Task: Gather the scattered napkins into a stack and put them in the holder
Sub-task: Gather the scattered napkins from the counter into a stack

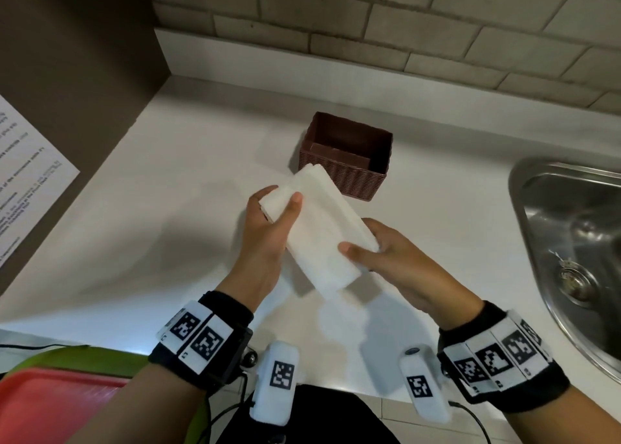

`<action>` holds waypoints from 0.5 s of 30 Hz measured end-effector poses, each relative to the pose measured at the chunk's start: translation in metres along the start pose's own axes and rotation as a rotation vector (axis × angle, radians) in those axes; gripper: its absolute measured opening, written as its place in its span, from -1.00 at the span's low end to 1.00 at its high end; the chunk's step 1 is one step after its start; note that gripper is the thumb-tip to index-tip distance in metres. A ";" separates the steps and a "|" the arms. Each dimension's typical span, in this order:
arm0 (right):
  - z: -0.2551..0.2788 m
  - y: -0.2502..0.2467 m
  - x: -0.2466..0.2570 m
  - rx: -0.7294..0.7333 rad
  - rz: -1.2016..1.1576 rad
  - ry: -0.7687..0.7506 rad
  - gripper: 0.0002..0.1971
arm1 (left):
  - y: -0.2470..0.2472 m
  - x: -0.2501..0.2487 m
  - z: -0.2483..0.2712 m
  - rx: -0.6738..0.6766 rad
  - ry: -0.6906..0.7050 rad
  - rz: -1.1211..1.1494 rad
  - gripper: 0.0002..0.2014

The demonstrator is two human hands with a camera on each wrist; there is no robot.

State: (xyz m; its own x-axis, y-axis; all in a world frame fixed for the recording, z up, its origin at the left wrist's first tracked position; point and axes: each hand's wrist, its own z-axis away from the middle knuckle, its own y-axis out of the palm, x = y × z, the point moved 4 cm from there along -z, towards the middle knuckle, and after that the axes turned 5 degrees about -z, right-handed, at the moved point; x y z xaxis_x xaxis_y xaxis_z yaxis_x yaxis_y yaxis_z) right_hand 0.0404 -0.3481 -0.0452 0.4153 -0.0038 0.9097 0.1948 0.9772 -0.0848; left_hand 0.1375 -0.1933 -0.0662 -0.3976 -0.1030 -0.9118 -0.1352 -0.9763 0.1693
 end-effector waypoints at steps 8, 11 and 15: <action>0.001 0.013 0.004 0.021 -0.512 -0.010 -0.61 | 0.009 0.006 0.011 0.077 -0.076 0.200 -0.53; 0.002 0.006 0.009 -0.020 -0.411 -0.055 -0.60 | 0.000 0.002 0.008 0.002 -0.020 0.076 -0.77; -0.001 -0.003 0.005 -0.083 -0.326 -0.047 -0.57 | -0.004 0.002 0.005 -0.008 0.064 -0.092 -0.84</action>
State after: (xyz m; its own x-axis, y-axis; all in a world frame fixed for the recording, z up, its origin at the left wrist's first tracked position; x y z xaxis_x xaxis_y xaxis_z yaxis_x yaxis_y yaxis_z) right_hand 0.0426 -0.3514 -0.0403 0.2781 -0.3021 0.9118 0.3834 0.9053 0.1829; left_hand 0.1332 -0.1887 -0.0668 -0.3247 -0.0246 -0.9455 -0.1610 -0.9836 0.0809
